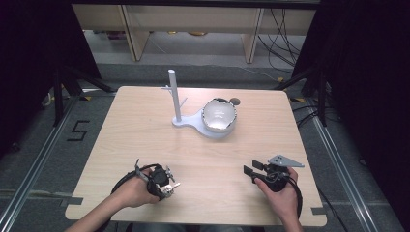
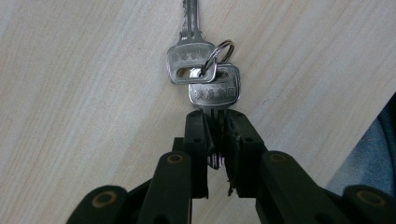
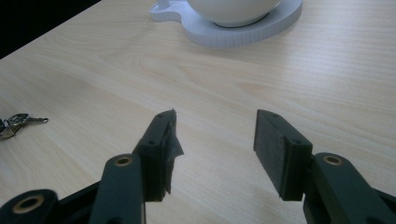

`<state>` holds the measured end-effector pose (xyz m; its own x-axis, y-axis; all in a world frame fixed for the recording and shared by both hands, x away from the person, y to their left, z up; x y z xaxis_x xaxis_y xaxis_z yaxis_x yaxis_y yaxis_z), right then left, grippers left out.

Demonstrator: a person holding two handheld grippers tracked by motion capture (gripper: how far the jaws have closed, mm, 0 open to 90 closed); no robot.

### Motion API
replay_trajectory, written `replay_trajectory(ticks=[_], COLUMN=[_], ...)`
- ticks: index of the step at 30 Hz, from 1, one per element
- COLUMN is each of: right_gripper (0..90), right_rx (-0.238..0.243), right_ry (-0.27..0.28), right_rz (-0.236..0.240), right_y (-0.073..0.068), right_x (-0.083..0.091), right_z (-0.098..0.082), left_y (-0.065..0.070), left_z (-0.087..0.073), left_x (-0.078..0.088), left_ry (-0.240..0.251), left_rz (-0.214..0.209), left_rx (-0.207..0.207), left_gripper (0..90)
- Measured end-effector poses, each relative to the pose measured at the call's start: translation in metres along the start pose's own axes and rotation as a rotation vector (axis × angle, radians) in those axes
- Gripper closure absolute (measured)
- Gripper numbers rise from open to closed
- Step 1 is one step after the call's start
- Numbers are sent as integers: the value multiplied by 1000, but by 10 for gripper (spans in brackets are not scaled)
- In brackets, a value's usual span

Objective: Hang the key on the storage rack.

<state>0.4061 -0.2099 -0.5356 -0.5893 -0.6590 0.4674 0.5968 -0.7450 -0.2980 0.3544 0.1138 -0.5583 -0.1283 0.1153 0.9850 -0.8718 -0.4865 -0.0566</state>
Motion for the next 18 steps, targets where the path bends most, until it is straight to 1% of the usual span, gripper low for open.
replay_trajectory(ticks=[3,4,6,7,8,10,11,12,13,14,15,16,17,18], right_gripper=[498,498,498,498,498,498,498,498,497,497,497,497,497,497], right_rx=[12,13,13,13,12,13,-23,8,19,18,27,27,24,24], right_ry=[-4,-4,-6,-6,-6,-7,-18,-11,-12,-11,-10,-10,-6,-6], right_rz=[-12,-11,-11,-11,-11,-11,-5,-13,-21,-23,-25,-25,-18,-18], right_y=[1,1,1,1,1,1,-2,1,3,3,4,4,3,3], right_x=[1,1,0,0,0,1,1,1,2,2,2,2,1,1], right_z=[0,0,0,0,0,0,-2,-1,0,0,0,0,0,0], left_y=[0,2,2,2,3,3,4,4,3,3,3,3,1,1], left_z=[0,0,1,1,2,4,5,5,5,5,5,5,5,5], left_x=[1,1,0,1,0,0,0,0,0,0,0,0,-1,-1], left_ry=[-13,-16,-16,-29,-26,-26,-33,-33,-37,-39,-46,-46,-41,-41], left_rz=[3,4,1,-4,-4,8,11,11,11,10,10,10,5,5], left_rx=[-16,-14,-10,-18,-17,-29,-40,-40,-47,-49,-55,-55,-65,-65], left_gripper=[781,777,741,741,716,700,701,703,711,725,744,766,790,796])
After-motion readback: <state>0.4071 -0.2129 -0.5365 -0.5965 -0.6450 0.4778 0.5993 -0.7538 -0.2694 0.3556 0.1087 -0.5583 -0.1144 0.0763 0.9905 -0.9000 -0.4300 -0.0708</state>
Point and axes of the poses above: each handheld gripper's, and its own axes: x roughly backward along the jaws, z roughly out of its top, y roughly to its right, the point moved 8 cm from there along -x, roughly forward along the jaws, and after that the axes turned 5 degrees about z, right-handed, at the moved point
